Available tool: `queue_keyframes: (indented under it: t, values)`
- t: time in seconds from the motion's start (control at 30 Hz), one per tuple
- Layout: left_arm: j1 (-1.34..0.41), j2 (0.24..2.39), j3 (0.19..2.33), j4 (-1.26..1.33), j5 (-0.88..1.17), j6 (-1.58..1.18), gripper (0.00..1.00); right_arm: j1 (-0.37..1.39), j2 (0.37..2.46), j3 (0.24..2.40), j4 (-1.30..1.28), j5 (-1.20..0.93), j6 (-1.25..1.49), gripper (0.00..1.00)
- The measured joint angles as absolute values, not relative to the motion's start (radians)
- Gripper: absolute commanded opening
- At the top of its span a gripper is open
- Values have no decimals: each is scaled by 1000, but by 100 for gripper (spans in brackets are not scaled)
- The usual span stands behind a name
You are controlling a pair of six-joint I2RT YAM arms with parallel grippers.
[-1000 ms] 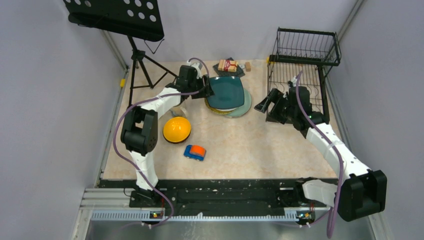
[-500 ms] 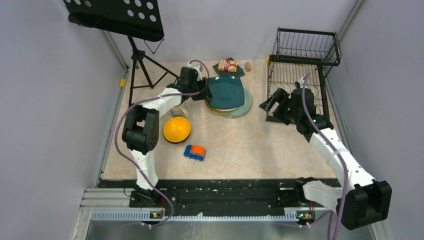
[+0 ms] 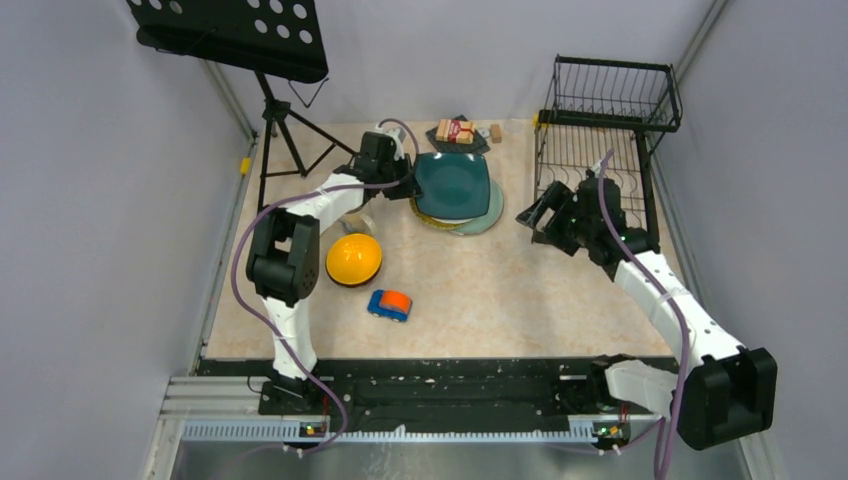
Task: Load the mixed dishes into the dish rack
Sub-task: Pick up the plate at the center of the board.
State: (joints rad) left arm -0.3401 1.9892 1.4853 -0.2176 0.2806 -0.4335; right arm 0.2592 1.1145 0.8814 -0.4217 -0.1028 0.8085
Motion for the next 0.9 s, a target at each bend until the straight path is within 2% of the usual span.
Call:
queue_keyframes:
  t: [0.17, 0.37, 0.87, 0.9]
  values:
    - [-340, 1989, 1487, -218, 282, -437, 7, 259, 1137, 881, -420, -116, 809, 82]
    - [-340, 1989, 1499, -224, 283, -438, 0, 259, 1157, 881, -420, -135, 807, 82]
    - [-334, 1981, 1504, -212, 299, -463, 0, 259, 1201, 881, -389, -200, 804, 82]
    - [-332, 1980, 1504, -211, 300, -466, 2, 259, 1204, 881, -389, -204, 805, 82]
